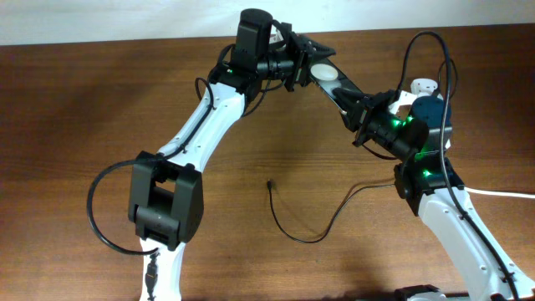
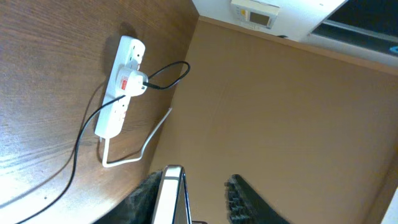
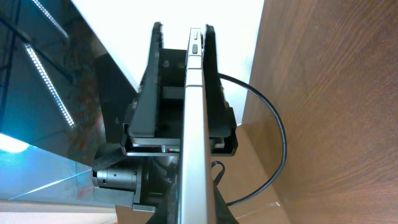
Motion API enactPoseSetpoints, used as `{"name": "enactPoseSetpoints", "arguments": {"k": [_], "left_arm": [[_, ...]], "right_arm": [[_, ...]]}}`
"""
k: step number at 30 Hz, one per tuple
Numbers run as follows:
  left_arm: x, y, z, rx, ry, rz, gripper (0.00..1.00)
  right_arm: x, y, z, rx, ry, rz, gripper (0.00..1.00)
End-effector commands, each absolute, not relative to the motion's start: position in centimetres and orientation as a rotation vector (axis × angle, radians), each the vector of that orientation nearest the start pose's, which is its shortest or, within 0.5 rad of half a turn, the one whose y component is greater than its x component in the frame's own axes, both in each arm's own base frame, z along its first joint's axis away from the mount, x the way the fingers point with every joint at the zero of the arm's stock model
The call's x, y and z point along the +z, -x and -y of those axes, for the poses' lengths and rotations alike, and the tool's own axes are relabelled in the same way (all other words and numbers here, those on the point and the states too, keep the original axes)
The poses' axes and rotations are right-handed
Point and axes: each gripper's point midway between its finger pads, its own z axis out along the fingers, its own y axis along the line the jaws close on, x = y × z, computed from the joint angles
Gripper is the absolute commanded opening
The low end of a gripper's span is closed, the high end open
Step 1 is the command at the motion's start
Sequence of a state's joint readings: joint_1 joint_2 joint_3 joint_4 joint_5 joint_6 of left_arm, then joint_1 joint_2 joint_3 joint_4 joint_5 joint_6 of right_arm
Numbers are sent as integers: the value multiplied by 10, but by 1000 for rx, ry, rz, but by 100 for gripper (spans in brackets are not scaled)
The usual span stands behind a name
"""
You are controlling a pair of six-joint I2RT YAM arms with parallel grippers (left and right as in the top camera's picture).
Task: Plug charger to phone and switch on socket
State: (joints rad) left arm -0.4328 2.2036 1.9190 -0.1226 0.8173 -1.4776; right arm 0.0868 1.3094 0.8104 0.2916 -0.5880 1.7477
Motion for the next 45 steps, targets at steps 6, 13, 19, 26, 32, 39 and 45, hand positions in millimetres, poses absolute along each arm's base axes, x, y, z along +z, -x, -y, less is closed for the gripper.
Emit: {"name": "enactPoseSetpoints", "arguments": {"k": [6,13,19,26,32,39,45], "left_arm": [[245,-498,368,-1869,571,-2379,17],[245,-498,368,-1869,570,-2379,0],[245,-498,368,-1868,572,-2378,0],[251,-532,278,-1893,510,-2321,0],[269,-506,205,-2033,-40,-2216,0],[282,-487,189,-1959,-544,-1937,0],[282,-492,176,-1915,-552,-1909,0]], "right_arm": [[270,-399,-132,1737,-1152,-1773,4],[270,-399,-132,1737,-1153,-1774,25],[270,-399,-132,1737,-1150,-1775,72],[271,-396,-134,1693,-1018,-1818,82],[258,-391,-137,1534,-772,-1921,76],[241,-338,-174,1453,58,-2076,99],[161,-287,-228,1031,460,-2341,99]]}}
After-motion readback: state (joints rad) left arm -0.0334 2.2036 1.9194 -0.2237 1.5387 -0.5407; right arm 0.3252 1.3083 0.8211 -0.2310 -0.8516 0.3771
